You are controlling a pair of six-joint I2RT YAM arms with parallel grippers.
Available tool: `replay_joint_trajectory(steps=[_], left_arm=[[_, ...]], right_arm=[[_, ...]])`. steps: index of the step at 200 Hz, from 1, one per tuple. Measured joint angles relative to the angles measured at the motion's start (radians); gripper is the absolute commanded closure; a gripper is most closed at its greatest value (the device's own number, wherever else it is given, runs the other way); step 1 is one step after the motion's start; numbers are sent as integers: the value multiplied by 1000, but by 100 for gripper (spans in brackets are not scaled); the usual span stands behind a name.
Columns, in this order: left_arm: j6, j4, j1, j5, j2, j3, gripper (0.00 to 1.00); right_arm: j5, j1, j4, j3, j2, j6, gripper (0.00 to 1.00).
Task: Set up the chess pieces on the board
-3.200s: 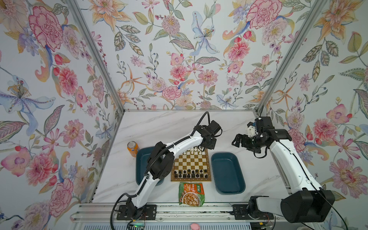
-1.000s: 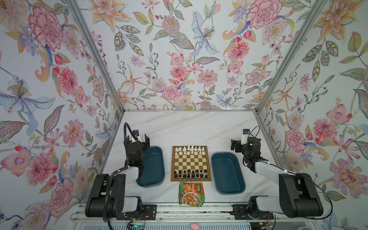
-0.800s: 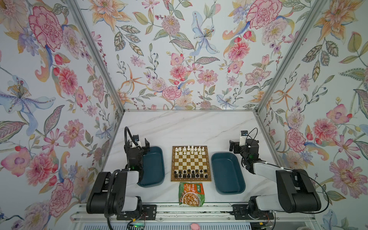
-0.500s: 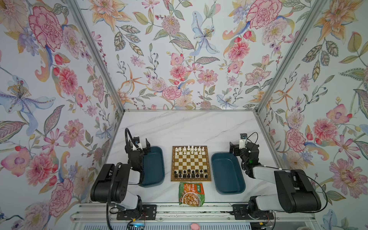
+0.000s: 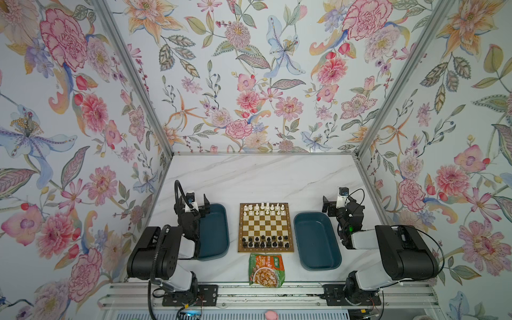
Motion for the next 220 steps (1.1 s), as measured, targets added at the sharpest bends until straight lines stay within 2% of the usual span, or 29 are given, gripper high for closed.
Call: replay_joint_trajectory(steps=[104,159,220], left_arm=[[23,-27,-1,58,0,36,1],[58,-24,-71,-45,0,35,1],[69,-23,-72,-81,0,35,1]], right_arm=[[-22,-20,3,0,2,23,1],[-22,-20,19,0,2,23,1],[-22,-20,23,0,2,23,1]])
